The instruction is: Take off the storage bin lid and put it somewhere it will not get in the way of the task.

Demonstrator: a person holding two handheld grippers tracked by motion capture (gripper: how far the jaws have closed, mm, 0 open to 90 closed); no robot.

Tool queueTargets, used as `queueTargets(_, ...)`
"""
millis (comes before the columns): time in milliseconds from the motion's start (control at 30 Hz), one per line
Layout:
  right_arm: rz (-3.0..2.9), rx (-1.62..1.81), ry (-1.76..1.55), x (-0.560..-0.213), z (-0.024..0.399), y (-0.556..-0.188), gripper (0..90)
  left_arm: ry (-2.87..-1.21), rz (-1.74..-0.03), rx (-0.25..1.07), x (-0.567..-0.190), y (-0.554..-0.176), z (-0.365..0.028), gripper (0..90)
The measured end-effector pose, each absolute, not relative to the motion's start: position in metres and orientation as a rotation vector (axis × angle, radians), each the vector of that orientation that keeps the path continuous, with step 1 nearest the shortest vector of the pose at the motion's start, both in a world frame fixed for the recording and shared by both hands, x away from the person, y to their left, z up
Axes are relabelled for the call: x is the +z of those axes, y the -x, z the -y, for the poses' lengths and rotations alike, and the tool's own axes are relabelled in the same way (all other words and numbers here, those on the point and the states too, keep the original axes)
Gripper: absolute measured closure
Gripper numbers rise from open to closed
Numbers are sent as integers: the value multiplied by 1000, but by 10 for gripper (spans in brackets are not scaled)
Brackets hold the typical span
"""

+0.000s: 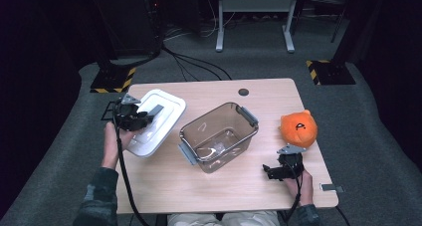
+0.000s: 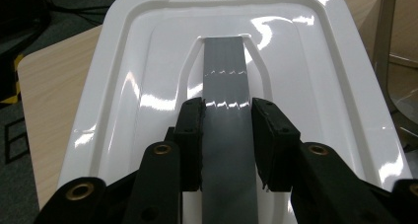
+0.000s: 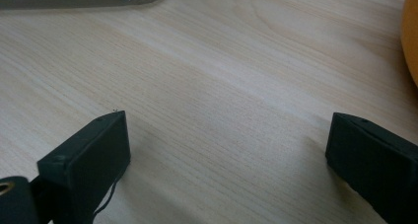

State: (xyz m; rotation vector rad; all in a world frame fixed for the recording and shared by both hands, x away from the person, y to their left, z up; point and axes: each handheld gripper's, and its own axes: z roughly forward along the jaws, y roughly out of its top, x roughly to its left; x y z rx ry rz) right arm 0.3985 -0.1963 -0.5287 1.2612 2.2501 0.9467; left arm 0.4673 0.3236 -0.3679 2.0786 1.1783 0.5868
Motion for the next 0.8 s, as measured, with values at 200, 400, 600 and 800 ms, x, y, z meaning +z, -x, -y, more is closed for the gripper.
queueTargets(200, -2249, 947, -1262, -529, 196, -398, 24, -2072, -1215, 580, -374, -468, -334, 666)
queueTargets(400, -2249, 947, -1262, -529, 196, -398, 24, -2057, -1265, 573, -384, -471, -343, 666)
queueTargets(600, -2248, 946, -1262, -529, 196, -398, 24, -2052, -1311, 553, -396, -474, -353, 666)
queueTargets(800, -2247, 947, -1271, -529, 196, -398, 24, -2046, -1361, 537, -410, -477, -363, 666)
